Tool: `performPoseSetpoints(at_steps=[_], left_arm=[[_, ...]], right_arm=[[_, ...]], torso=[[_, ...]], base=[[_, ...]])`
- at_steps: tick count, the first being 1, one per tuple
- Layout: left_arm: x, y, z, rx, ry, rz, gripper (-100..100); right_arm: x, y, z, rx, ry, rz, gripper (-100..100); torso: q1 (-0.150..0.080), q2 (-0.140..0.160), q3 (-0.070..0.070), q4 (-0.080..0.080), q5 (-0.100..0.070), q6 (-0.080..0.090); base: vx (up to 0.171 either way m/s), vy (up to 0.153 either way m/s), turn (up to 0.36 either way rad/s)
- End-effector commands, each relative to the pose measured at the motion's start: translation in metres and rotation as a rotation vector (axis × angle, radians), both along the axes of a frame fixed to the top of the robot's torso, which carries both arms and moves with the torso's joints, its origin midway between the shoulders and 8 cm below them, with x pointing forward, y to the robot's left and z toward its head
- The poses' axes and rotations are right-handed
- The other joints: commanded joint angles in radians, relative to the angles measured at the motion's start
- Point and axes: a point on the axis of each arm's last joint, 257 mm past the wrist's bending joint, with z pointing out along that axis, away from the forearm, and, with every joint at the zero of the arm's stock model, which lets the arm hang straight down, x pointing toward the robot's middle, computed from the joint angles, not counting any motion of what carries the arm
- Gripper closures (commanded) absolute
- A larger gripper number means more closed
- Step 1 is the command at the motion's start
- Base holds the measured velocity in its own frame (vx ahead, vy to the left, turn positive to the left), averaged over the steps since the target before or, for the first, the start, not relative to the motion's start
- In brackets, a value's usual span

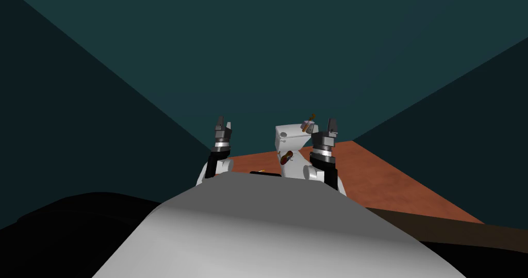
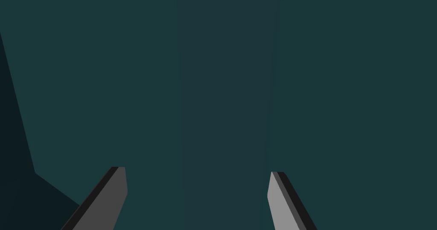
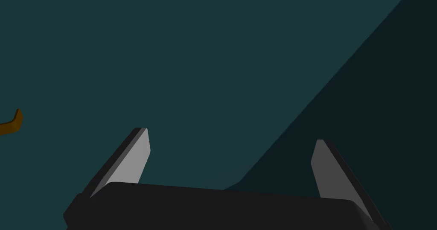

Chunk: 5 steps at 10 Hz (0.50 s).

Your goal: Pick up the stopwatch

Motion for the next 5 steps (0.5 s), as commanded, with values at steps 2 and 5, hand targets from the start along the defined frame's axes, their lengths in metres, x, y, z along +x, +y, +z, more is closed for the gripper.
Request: performPoseSetpoints(at_steps=[2, 5], left_arm=[[0.000, 0.000, 0.000, 0.000, 0.000, 0.000, 0], [0.000, 0.000, 0.000, 0.000, 0.000, 0.000, 0]], right_arm=[[0.010, 0.015, -0.006, -0.094, 0.024, 0.020, -100], [0.030, 0.043, -0.022, -0.255, 0.063, 0.031, -100]], torso=[[-0.001, 0.000, 0.000, 0.000, 0.000, 0.000], [-0.002, 0.001, 0.001, 0.000, 0.000, 0.000]], base=[[-0.011, -0.010, 0.000], [-0.022, -0.025, 0.004]])
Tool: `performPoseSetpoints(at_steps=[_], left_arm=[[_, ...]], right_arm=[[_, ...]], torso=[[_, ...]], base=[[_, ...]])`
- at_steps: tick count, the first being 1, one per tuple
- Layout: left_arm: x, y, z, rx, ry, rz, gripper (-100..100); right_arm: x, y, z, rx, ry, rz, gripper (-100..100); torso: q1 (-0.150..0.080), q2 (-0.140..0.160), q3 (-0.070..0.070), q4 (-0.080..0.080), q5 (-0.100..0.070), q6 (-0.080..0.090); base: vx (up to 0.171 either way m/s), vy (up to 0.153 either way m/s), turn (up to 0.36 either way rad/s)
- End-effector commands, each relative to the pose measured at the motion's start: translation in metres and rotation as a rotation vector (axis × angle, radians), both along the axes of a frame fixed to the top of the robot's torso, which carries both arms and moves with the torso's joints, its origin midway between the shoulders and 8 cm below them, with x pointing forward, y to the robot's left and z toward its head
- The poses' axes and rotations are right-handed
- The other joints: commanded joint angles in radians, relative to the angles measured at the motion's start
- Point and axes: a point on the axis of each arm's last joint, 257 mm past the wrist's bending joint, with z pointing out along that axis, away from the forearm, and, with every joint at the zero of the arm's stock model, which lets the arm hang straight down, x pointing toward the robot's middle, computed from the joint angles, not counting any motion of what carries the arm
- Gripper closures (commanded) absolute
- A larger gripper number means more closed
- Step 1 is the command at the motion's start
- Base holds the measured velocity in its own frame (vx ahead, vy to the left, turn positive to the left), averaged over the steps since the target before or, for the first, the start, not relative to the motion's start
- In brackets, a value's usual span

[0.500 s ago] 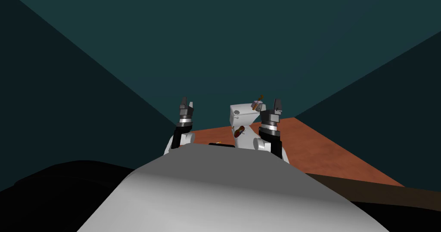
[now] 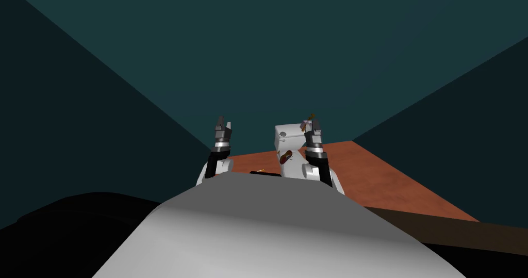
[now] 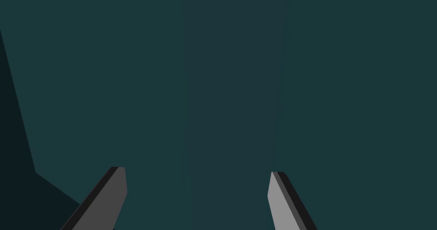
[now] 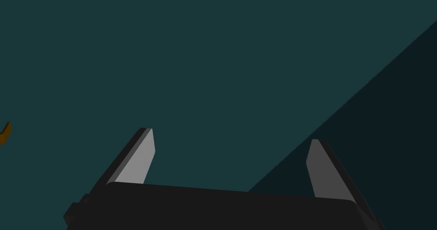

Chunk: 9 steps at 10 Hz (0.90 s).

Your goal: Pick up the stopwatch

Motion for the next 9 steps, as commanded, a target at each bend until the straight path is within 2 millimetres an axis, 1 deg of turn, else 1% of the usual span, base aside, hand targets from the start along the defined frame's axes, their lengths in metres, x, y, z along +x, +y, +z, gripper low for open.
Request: performPoseSetpoints(at_steps=[1, 2, 3, 4, 5, 6, 7, 8, 9], left_arm=[[0.000, 0.000, 0.000, 0.000, 0.000, 0.000, 0], [0.000, 0.000, 0.000, 0.000, 0.000, 0.000, 0], [0.000, 0.000, 0.000, 0.000, 0.000, 0.000, 0], [0.000, 0.000, 0.000, 0.000, 0.000, 0.000, 0], [0.000, 0.000, 0.000, 0.000, 0.000, 0.000, 0], [0.000, 0.000, 0.000, 0.000, 0.000, 0.000, 0], [0.000, 0.000, 0.000, 0.000, 0.000, 0.000, 0], [0.000, 0.000, 0.000, 0.000, 0.000, 0.000, 0], [0.000, 0.000, 0.000, 0.000, 0.000, 0.000, 0]], right_arm=[[0.012, 0.017, -0.010, -0.098, 0.019, 0.004, -100], [0.012, 0.017, -0.010, -0.107, 0.019, -0.003, -100], [0.021, 0.029, -0.018, -0.173, 0.029, -0.002, -100], [0.021, 0.029, -0.018, -0.177, 0.028, -0.004, -100], [0.030, 0.042, -0.027, -0.250, 0.037, -0.005, -100], [0.030, 0.042, -0.027, -0.253, 0.036, -0.007, -100], [0.038, 0.055, -0.037, -0.326, 0.044, -0.005, -100], [0.038, 0.055, -0.037, -0.335, 0.042, -0.011, -100], [0.047, 0.068, -0.047, -0.412, 0.047, -0.009, -100]], torso=[[0.000, 0.000, 0.000, 0.000, 0.000, 0.000], [0.000, 0.000, 0.000, 0.000, 0.000, 0.000], [0.001, 0.000, 0.000, 0.000, 0.000, 0.000], [0.001, 0.000, 0.000, 0.000, 0.000, 0.000], [0.001, 0.000, 0.000, 0.000, 0.000, 0.000], [0.001, 0.000, 0.000, 0.000, 0.000, 0.000], [0.001, 0.000, 0.000, 0.000, 0.000, 0.000], [0.001, 0.000, 0.000, 0.000, 0.000, 0.000], [0.001, 0.000, 0.000, 0.000, 0.000, 0.000]], base=[[-0.029, -0.034, 0.008], [-0.020, -0.021, 0.006], [-0.019, -0.020, 0.001], [-0.015, -0.011, 0.008], [-0.020, -0.012, 0.005], [-0.018, -0.012, 0.005], [-0.021, -0.016, 0.004], [-0.019, -0.016, 0.009], [-0.020, -0.017, 0.006]])
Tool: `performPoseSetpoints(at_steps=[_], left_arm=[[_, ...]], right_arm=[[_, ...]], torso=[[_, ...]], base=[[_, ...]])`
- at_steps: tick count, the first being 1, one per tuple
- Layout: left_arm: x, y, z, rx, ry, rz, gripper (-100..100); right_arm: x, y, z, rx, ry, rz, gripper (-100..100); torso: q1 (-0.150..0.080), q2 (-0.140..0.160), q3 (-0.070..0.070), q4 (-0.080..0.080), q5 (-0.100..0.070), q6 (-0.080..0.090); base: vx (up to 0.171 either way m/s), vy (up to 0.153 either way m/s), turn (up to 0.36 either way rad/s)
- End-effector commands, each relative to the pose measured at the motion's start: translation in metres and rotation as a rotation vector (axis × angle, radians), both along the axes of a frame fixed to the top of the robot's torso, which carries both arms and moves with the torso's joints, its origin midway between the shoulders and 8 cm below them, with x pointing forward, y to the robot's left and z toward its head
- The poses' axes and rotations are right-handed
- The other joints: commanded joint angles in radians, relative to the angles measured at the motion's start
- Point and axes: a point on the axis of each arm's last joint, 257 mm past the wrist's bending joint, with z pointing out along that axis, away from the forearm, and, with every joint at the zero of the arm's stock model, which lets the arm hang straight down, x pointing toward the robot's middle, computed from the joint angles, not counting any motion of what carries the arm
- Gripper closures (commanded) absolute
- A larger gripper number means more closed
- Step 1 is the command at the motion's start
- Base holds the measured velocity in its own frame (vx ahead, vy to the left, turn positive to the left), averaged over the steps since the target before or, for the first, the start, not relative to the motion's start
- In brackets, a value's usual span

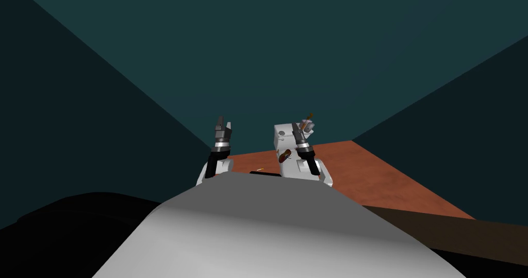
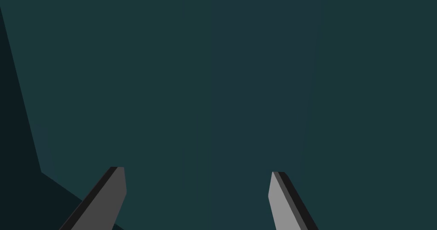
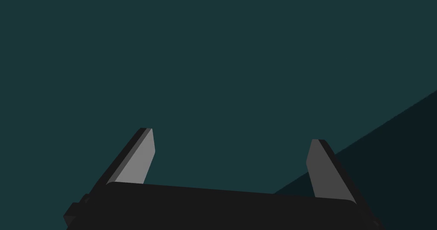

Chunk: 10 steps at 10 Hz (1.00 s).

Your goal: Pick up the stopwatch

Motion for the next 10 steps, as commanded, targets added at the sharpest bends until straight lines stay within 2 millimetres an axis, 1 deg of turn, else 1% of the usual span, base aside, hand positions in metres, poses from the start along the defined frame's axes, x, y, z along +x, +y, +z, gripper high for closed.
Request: performPoseSetpoints(at_steps=[1, 2, 3, 4, 5, 6, 7, 8, 9, 10], left_arm=[[0.000, 0.000, 0.000, 0.000, 0.000, 0.000, 0], [0.000, 0.000, 0.000, 0.000, 0.000, 0.000, 0], [0.000, 0.000, 0.000, 0.000, 0.000, 0.000, 0], [0.000, 0.000, 0.000, 0.000, 0.000, 0.000, 0], [0.000, 0.000, 0.000, 0.000, 0.000, 0.000, 0], [0.000, 0.000, 0.000, 0.000, 0.000, 0.000, 0], [0.000, 0.000, 0.000, 0.000, 0.000, 0.000, 0], [0.000, 0.000, 0.000, 0.000, 0.000, 0.000, 0], [0.000, 0.000, 0.000, 0.000, 0.000, 0.000, 0], [0.000, 0.000, 0.000, 0.000, 0.000, 0.000, 0]], right_arm=[[0.002, 0.006, -0.007, -0.053, 0.000, -0.007, -100], [0.011, 0.020, -0.018, -0.132, 0.004, -0.004, -100], [0.011, 0.020, -0.018, -0.145, 0.000, -0.011, -100], [0.019, 0.033, -0.030, -0.226, 0.002, -0.006, -100], [0.019, 0.033, -0.030, -0.241, -0.004, -0.015, -100], [0.027, 0.046, -0.041, -0.321, -0.004, -0.009, -100], [0.027, 0.046, -0.042, -0.341, -0.010, -0.019, -100], [0.035, 0.058, -0.055, -0.423, -0.011, -0.013, -100], [0.035, 0.058, -0.055, -0.443, -0.019, -0.024, -100], [0.043, 0.068, -0.069, -0.529, -0.023, -0.020, -100]], torso=[[0.000, 0.000, 0.000, 0.000, 0.000, 0.000], [0.000, 0.000, 0.000, 0.000, 0.000, 0.000], [0.000, 0.000, 0.000, 0.000, 0.000, 0.000], [0.000, 0.000, 0.000, 0.000, 0.000, 0.000], [0.000, 0.000, 0.000, 0.000, 0.000, 0.000], [0.000, 0.000, 0.000, 0.000, 0.000, 0.000], [0.000, 0.000, 0.000, 0.000, 0.000, 0.000], [0.000, 0.000, 0.000, 0.000, 0.000, 0.000], [0.000, 0.000, 0.000, 0.000, 0.000, 0.000], [0.000, 0.000, 0.000, 0.000, 0.000, 0.000]], base=[[-0.017, -0.015, 0.010], [-0.026, -0.018, 0.009], [-0.024, -0.016, 0.009], [-0.024, -0.012, 0.012], [-0.020, -0.012, 0.008], [-0.026, -0.016, 0.016], [-0.023, -0.013, 0.010], [-0.024, -0.013, 0.016], [-0.021, -0.009, 0.013], [-0.029, -0.005, 0.018]])
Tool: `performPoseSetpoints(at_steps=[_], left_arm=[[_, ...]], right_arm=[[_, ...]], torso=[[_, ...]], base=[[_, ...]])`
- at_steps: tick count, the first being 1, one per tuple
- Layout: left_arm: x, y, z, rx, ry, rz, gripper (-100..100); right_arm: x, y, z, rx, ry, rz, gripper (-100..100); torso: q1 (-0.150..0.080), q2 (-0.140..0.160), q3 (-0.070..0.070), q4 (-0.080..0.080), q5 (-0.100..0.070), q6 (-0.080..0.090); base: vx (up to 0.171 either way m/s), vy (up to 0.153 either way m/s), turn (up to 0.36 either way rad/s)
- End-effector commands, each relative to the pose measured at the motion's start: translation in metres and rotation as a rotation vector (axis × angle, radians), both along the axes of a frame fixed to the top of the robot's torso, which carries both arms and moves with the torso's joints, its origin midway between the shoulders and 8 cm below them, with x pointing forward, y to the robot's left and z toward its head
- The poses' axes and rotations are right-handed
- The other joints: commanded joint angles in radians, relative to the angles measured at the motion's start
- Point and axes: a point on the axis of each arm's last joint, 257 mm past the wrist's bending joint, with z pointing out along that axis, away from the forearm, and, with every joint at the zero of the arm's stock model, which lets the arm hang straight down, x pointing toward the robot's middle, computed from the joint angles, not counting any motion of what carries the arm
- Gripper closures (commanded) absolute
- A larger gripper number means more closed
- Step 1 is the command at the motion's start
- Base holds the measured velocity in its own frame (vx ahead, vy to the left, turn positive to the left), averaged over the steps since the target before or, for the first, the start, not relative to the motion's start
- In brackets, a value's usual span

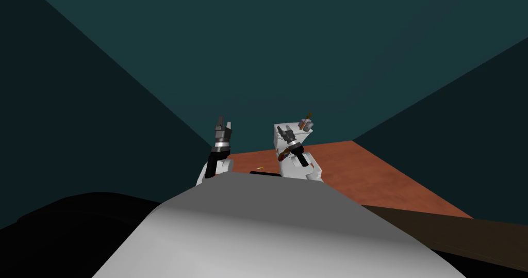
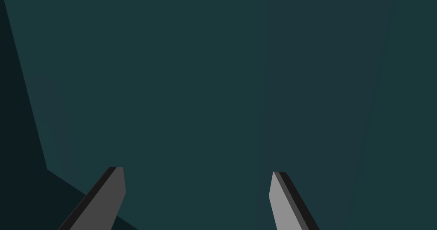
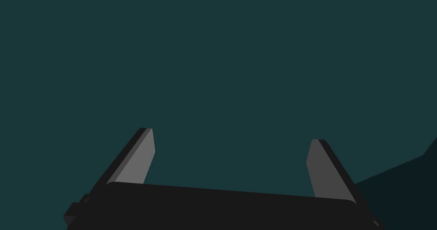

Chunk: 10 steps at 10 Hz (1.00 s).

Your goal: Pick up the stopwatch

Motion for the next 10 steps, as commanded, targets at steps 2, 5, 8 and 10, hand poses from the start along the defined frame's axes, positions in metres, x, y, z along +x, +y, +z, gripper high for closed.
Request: performPoseSetpoints(at_steps=[2, 5, 8, 10], left_arm=[[0.000, 0.000, 0.000, 0.000, 0.000, 0.000, 0], [0.000, 0.000, 0.000, 0.000, 0.000, 0.000, 0], [0.000, 0.000, 0.000, 0.000, 0.000, 0.000, 0], [0.000, 0.000, 0.000, 0.000, 0.000, 0.000, 0]], right_arm=[[0.010, 0.014, -0.019, -0.150, -0.020, -0.003, -100], [0.018, 0.021, -0.037, -0.281, -0.042, -0.016, -100], [0.031, 0.032, -0.062, -0.469, -0.076, -0.015, -100], [0.038, 0.034, -0.077, -0.574, -0.096, -0.019, -100]], torso=[[0.000, 0.000, 0.000, 0.000, 0.000, 0.000], [0.000, 0.000, 0.000, 0.000, 0.000, 0.000], [0.001, 0.000, 0.000, 0.000, 0.000, 0.000], [0.001, 0.000, 0.000, 0.000, 0.000, 0.000]], base=[[-0.022, -0.006, 0.016], [-0.023, 0.000, 0.021], [-0.021, 0.005, 0.025], [-0.020, 0.012, 0.032]])
